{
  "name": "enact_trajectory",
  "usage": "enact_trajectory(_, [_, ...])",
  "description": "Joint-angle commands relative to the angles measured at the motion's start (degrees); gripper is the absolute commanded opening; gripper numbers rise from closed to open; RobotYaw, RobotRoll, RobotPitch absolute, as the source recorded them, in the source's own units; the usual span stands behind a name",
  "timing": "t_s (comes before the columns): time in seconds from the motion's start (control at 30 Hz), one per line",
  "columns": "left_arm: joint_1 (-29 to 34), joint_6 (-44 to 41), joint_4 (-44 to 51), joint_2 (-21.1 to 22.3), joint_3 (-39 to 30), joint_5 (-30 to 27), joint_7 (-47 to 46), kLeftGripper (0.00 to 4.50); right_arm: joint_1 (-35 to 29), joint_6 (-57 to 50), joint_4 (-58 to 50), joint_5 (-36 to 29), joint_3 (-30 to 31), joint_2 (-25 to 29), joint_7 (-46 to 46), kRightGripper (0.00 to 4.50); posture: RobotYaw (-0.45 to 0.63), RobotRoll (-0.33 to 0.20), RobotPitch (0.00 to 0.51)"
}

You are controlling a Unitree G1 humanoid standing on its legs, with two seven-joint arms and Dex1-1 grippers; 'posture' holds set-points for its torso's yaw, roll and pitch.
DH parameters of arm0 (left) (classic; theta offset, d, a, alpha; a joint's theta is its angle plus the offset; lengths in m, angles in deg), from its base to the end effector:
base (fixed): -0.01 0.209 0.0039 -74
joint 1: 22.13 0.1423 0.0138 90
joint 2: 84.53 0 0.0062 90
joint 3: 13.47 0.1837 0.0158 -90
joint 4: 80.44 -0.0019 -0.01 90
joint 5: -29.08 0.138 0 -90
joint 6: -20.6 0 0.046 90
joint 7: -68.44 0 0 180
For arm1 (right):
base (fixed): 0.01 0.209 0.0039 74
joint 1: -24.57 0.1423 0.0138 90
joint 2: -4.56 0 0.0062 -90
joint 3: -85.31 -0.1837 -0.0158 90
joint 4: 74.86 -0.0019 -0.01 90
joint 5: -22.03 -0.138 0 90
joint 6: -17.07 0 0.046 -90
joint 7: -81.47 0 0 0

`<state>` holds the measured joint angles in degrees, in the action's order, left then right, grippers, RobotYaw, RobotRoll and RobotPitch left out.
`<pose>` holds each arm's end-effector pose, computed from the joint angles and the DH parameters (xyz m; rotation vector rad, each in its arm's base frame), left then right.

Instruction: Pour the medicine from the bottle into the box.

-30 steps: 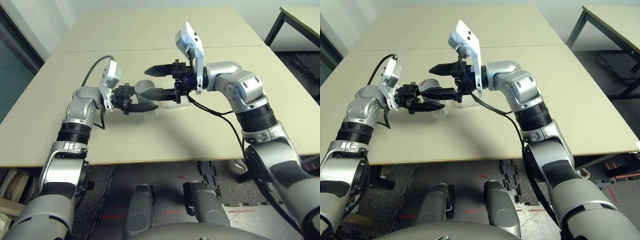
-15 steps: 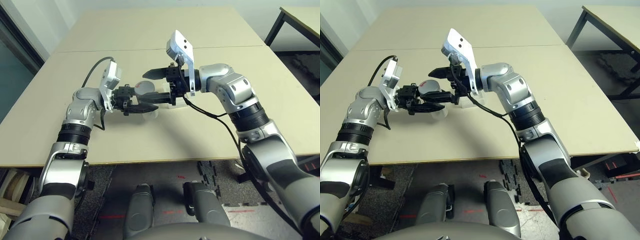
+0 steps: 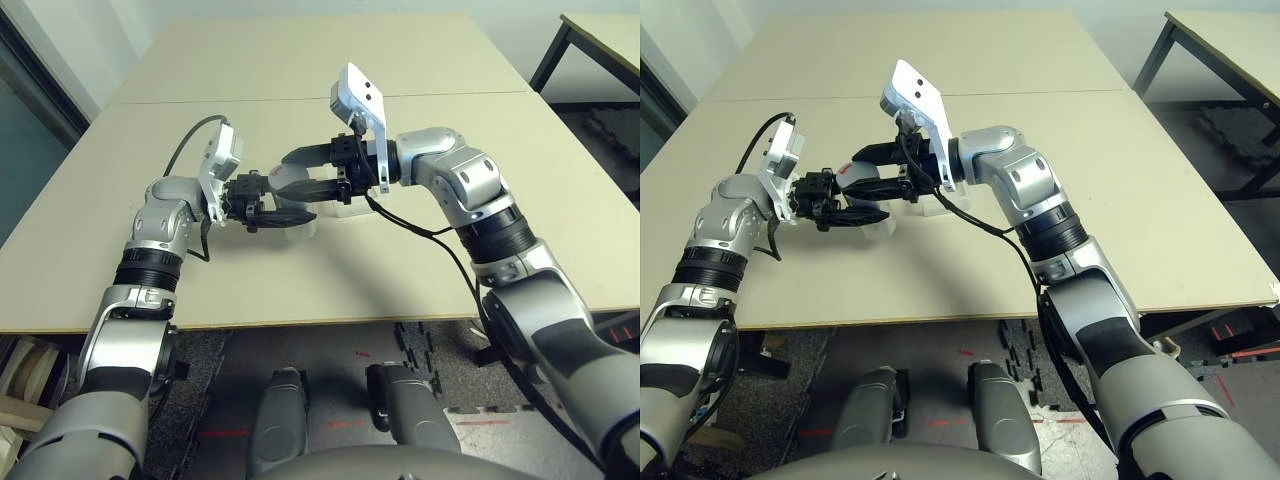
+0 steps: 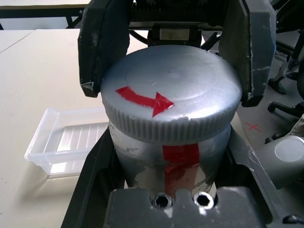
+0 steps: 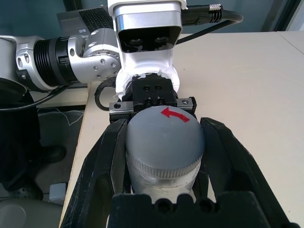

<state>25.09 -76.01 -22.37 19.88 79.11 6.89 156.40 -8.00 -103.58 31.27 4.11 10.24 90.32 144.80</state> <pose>0.3267 0.2355 0.1643 0.1646 0.0134 -1.4747 0.3262 -0.0763 0.2266 -0.2246 0.0183 1.5191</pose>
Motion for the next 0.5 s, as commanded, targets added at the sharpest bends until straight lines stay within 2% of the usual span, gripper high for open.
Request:
enact_trajectory(0.03, [-0.9,0.0,0.1,0.7,0.1,0.8,0.7,2.64,0.3,-2.2,0.9,-1.6,-2.2,-0.8,-1.4,2.58,-0.05,0.0,0.096])
enact_trajectory(0.27, [-1.2,0.1,-0.7,1.0,-0.1,1.0,0.8,2.64,1.3,-6.3,2.0,-5.2,-7.5,-1.8,-4.8,2.58,-0.06,0.0,0.102])
enact_trajectory(0.5, [-1.3,-0.1,-0.7,1.2,-0.5,1.1,0.4,2.64,2.2,-5.8,3.8,-6.2,-11.7,-1.3,-8.1,2.58,-0.06,0.0,0.106])
